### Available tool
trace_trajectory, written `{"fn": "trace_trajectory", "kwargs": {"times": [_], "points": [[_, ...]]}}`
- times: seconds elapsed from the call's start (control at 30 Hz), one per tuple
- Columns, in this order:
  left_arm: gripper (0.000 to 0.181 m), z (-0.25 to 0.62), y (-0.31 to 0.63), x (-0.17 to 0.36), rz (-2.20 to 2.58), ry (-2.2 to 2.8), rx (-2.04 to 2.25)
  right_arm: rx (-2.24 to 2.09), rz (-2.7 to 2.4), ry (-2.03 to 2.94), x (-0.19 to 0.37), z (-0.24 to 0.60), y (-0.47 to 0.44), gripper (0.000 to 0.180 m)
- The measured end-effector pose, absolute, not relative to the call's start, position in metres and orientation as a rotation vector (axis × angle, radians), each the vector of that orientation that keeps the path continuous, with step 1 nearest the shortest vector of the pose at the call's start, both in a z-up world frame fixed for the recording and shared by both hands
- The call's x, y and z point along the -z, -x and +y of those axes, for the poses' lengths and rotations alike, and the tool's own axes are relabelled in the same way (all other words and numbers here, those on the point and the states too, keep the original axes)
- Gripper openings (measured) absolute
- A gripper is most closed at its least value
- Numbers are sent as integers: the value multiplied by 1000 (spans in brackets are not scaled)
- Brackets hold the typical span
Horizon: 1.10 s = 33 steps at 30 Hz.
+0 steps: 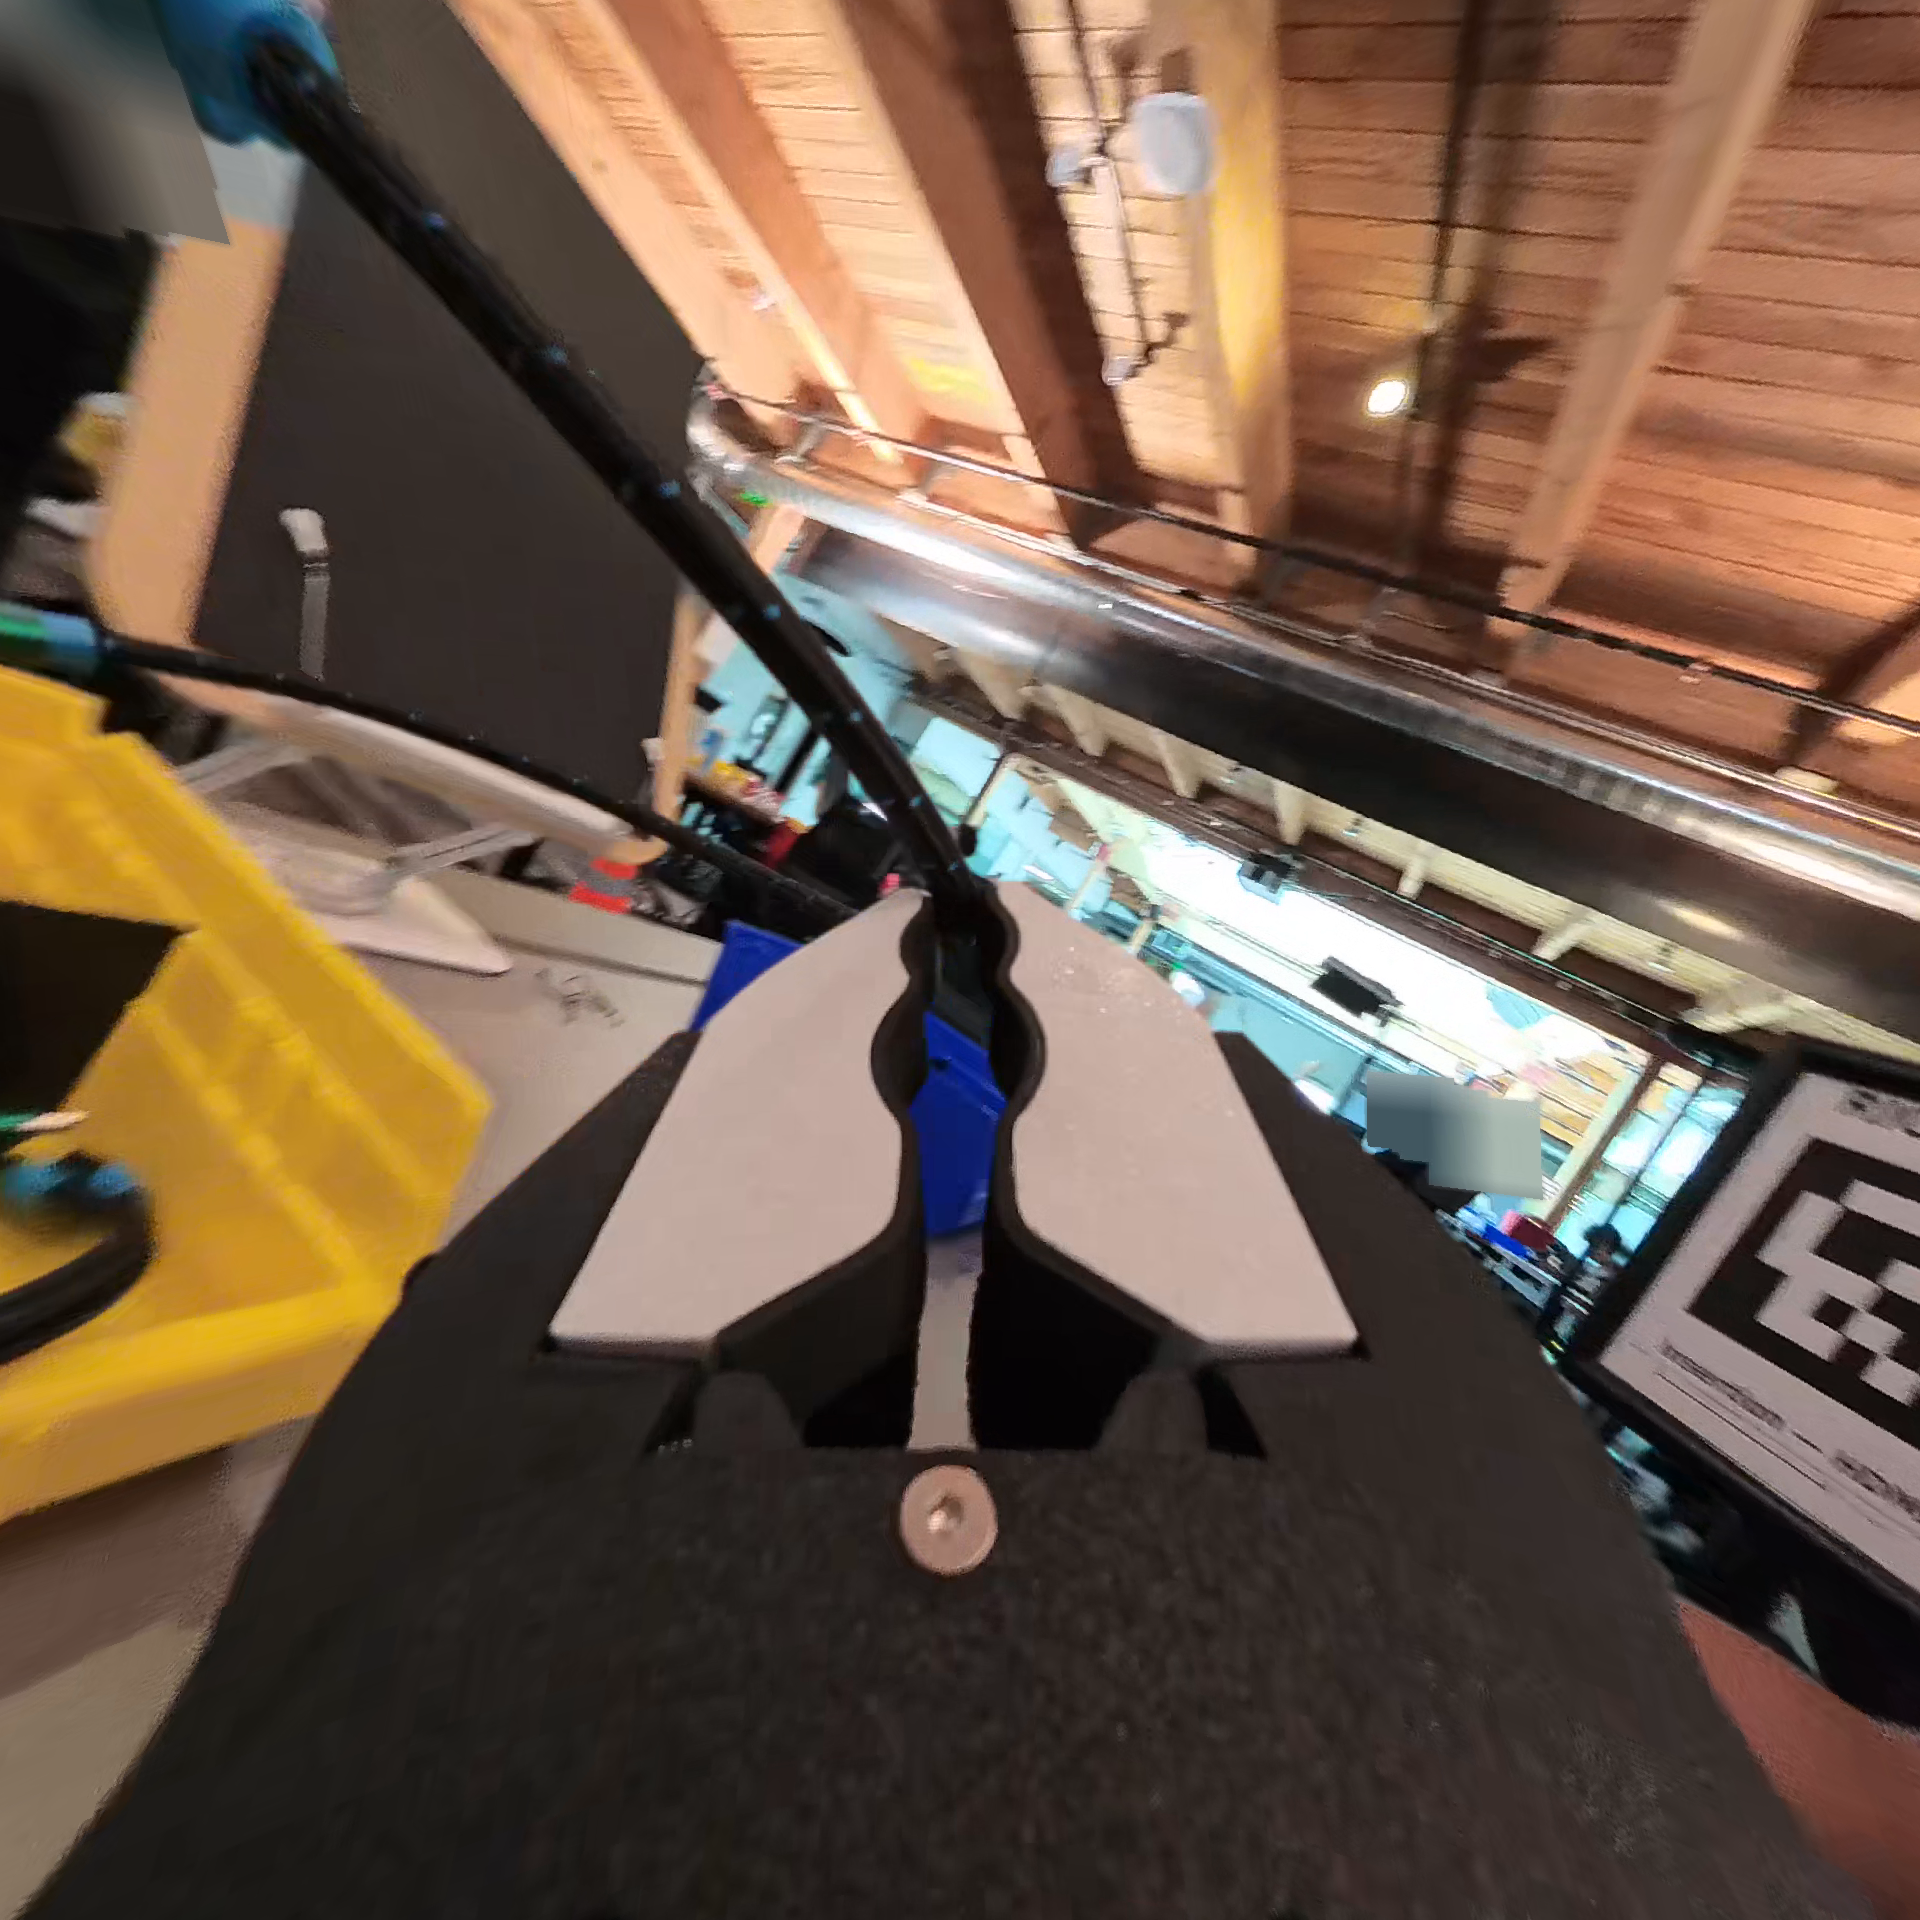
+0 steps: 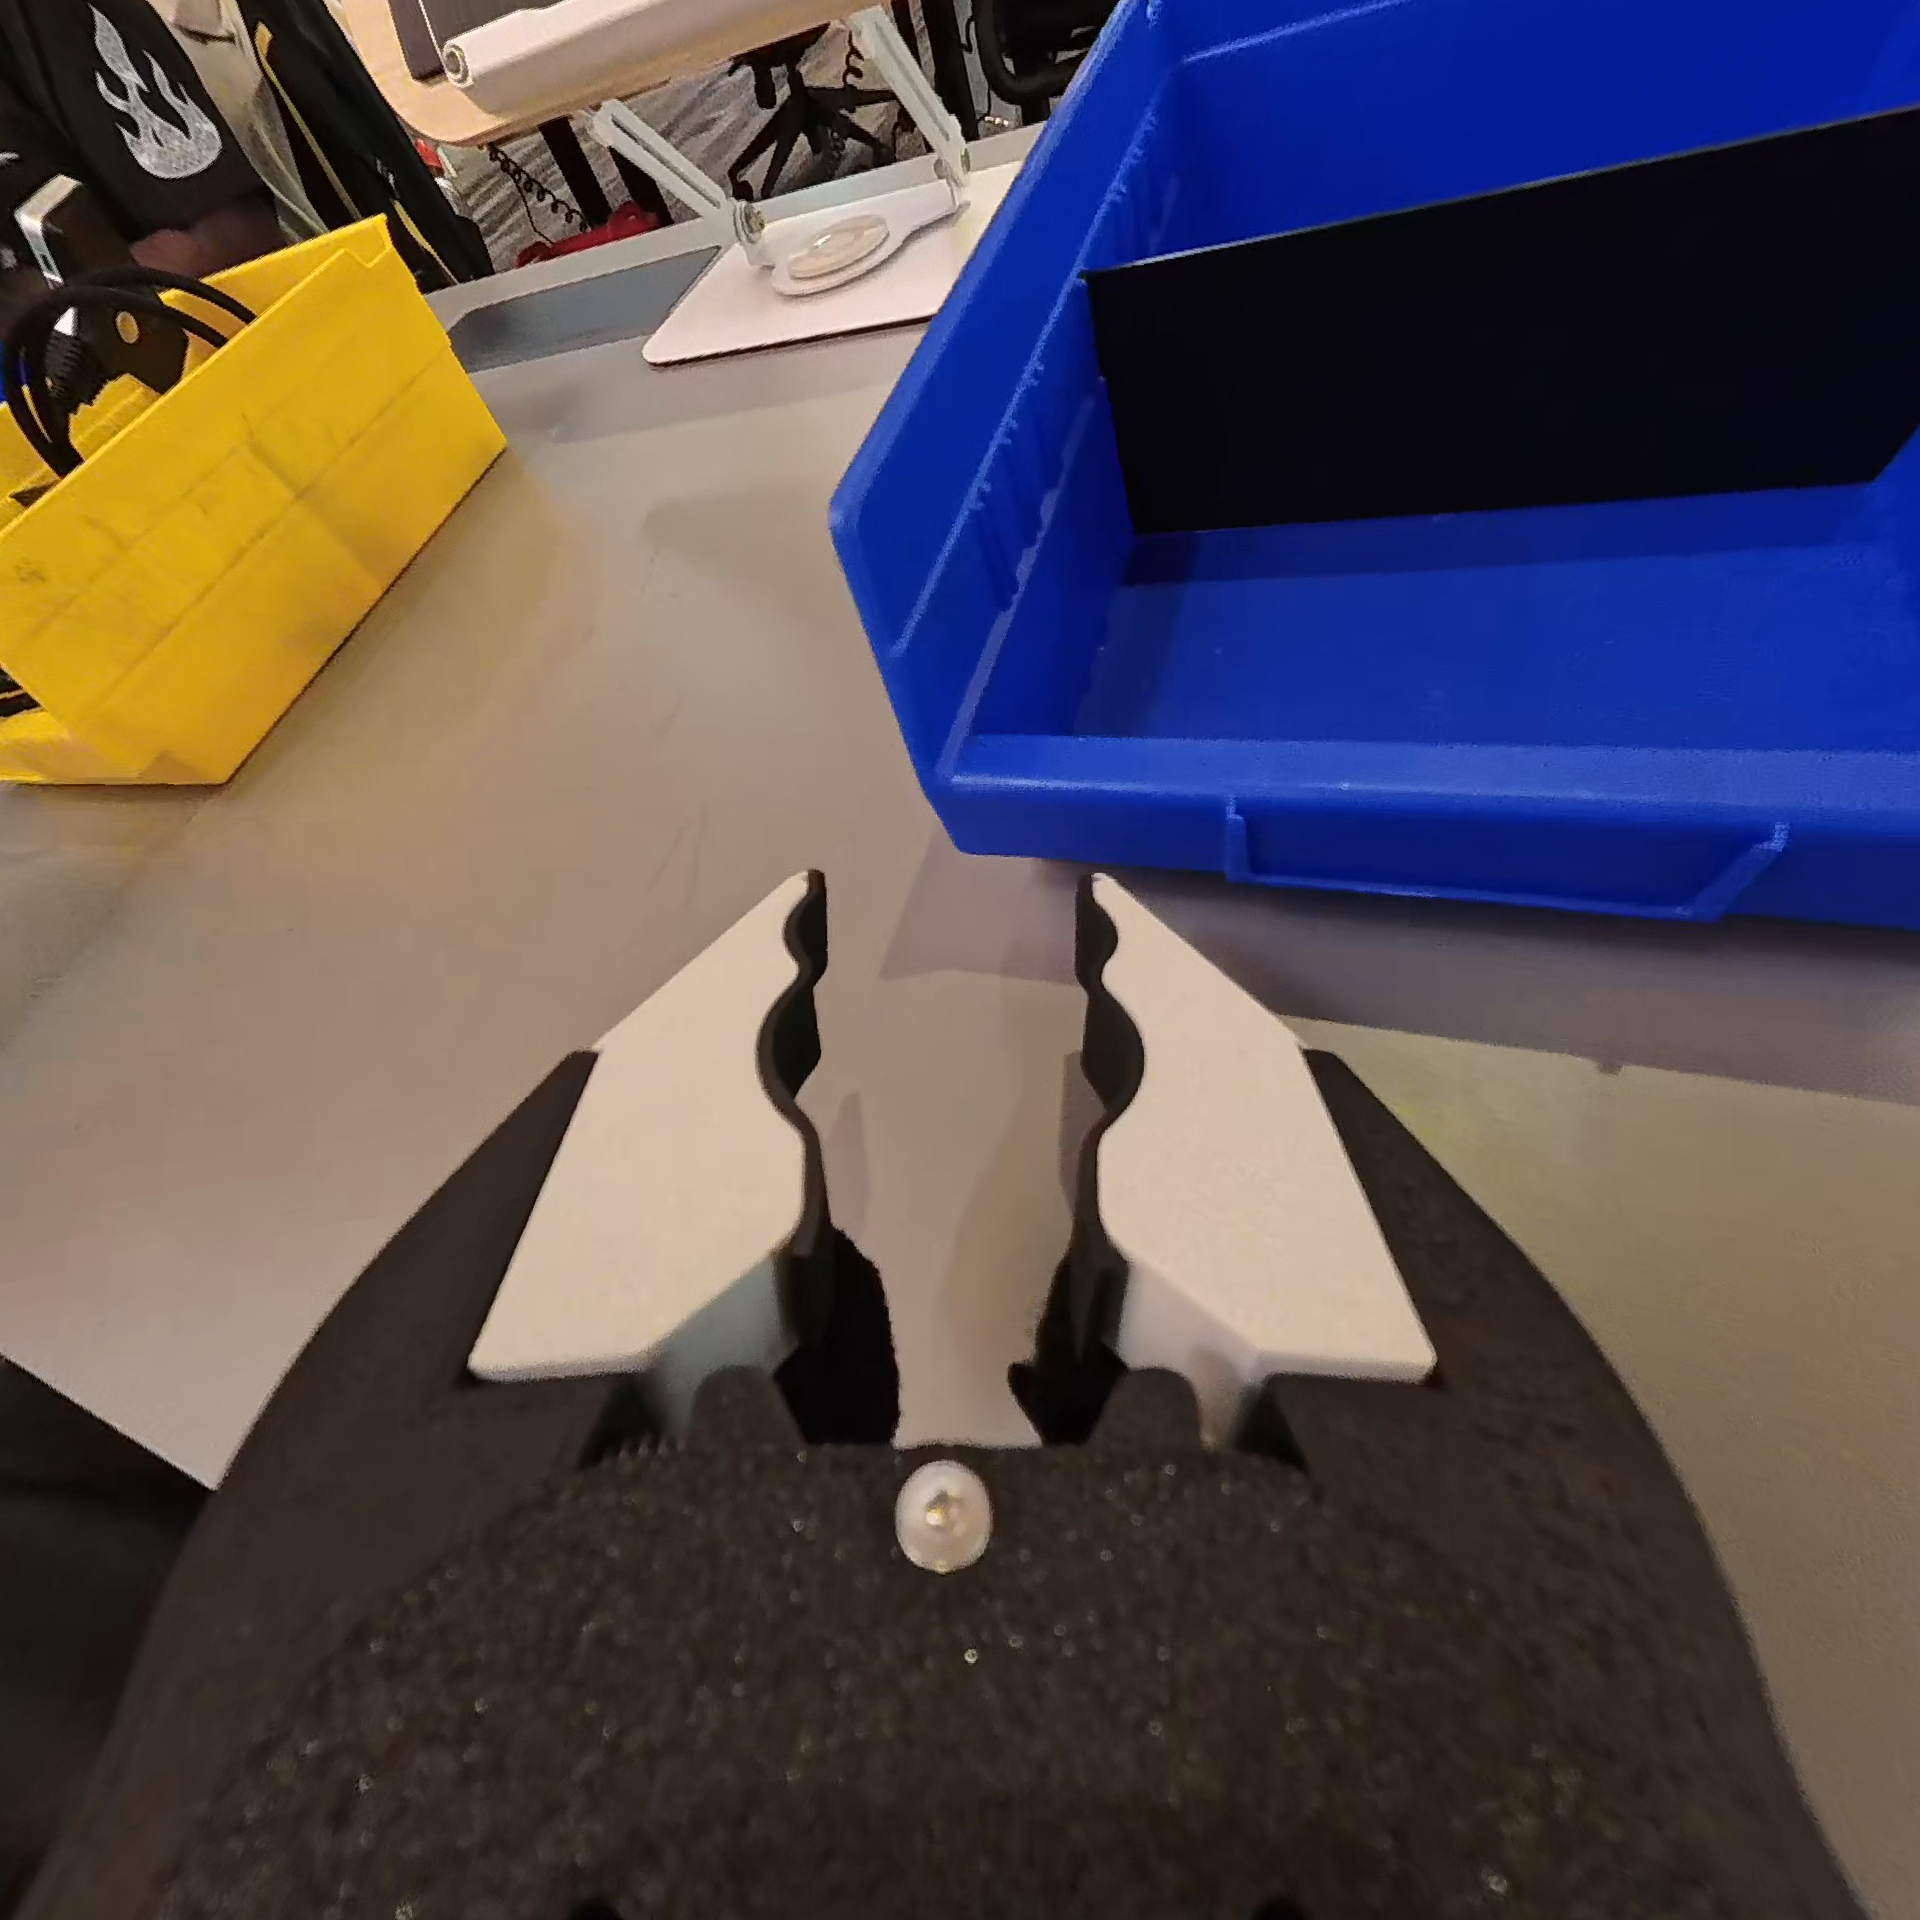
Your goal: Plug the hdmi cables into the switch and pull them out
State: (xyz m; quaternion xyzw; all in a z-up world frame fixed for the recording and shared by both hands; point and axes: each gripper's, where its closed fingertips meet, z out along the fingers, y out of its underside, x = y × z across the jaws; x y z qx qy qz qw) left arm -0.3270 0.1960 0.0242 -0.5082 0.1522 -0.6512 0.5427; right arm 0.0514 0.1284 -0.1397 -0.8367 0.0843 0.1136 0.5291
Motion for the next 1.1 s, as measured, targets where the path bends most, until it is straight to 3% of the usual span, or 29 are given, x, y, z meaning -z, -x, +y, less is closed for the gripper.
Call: {"fn": "trace_trajectory", "kwargs": {"times": [0.13, 0.33, 0.43, 0.6, 0.7, 0.9, 1.1], "points": [[7, 154, 282, -35, 511, 1150, 1691, -272, 191, 2003, 140, 129, -50, 48], [6, 137, 190, 50, 528, 1590, 1835, -271, 185, 2005, 141, 129, -49, 47], [7, 141, 175, 104, 504, 1936, 1676, -271, 190, 2002, 140, 128, -51, 47], [9, 134, 175, 137, 566, 2137, 1585, -273, 192, 2004, 141, 129, -51, 47], [24, 135, 181, 155, 709, 2221, 1341, -270, 180, 2009, 142, 129, -48, 47], [41, 184, 233, 136, 654, 2043, 759, -262, 181, 2006, 141, 127, -50, 47], [46, 206, 274, 121, 702, 1920, 557, -266, 178, 2003, 141, 129, -49, 47]]}}
